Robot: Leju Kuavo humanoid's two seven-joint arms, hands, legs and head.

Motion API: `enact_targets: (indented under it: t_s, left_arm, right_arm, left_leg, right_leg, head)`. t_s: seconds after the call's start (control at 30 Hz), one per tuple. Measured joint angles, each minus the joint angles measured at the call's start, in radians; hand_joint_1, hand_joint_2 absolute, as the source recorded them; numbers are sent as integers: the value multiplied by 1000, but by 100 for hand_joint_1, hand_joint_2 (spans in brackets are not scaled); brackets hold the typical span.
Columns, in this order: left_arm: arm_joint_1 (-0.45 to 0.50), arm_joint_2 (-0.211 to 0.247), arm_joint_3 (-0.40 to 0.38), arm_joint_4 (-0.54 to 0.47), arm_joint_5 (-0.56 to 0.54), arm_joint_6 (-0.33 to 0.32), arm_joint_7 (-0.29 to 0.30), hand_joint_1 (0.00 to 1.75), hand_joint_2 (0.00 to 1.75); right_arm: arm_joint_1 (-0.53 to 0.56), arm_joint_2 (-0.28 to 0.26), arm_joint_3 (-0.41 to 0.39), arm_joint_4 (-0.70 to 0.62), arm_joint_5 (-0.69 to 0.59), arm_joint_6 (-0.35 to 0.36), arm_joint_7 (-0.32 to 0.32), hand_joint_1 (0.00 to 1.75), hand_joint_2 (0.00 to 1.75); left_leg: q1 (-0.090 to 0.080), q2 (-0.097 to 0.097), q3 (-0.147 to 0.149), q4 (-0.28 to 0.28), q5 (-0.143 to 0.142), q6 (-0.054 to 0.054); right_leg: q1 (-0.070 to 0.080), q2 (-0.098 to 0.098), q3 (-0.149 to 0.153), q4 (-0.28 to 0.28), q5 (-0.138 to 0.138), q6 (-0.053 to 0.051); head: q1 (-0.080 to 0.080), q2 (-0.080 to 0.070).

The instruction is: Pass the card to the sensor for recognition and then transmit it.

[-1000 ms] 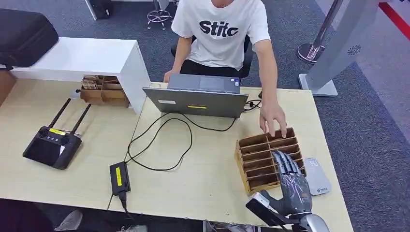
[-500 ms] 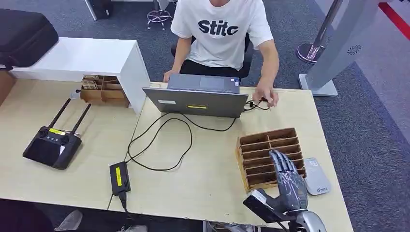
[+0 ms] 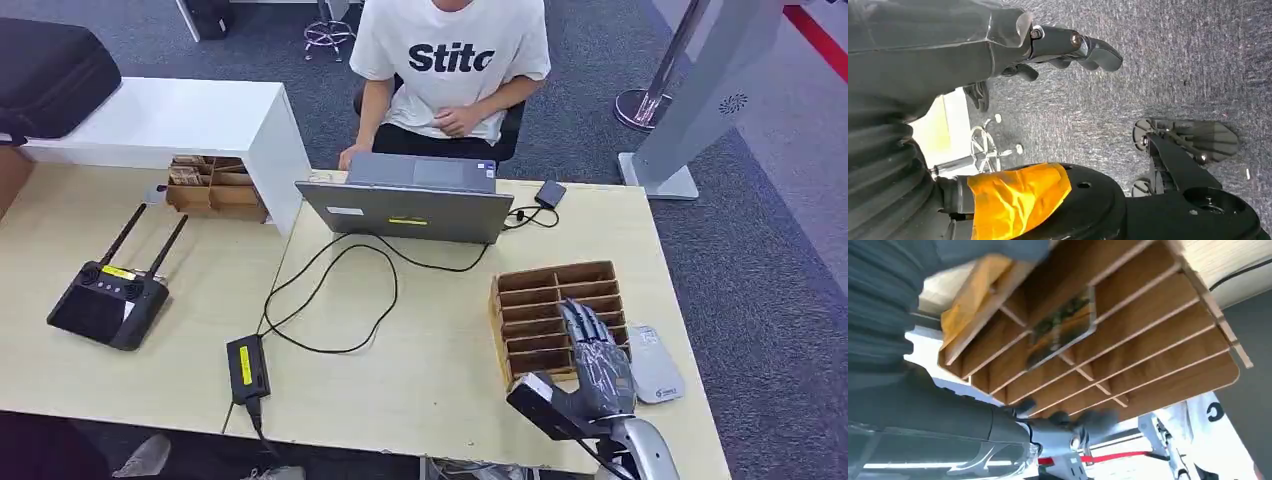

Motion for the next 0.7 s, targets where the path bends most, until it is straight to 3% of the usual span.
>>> enact_targets:
  t_s: [0.1, 0.7]
  left_arm:
    - [0, 0, 0, 0, 0, 0, 2, 0, 175]
    - [0, 0, -2, 0, 0, 0, 5, 0, 175]
  right_arm:
    - [-2, 0, -1, 7, 0, -5, -2, 138, 175]
    - [-3, 0, -8, 2, 6, -6, -5, 129, 175]
  left_leg:
    - [0, 0, 0, 0, 0, 0]
    - [0, 0, 0, 0, 0, 0]
  right_leg:
    - [0, 0, 0, 0, 0, 0]
    - [0, 0, 0, 0, 0, 0]
  head:
    - [0, 0]
    - [0, 0]
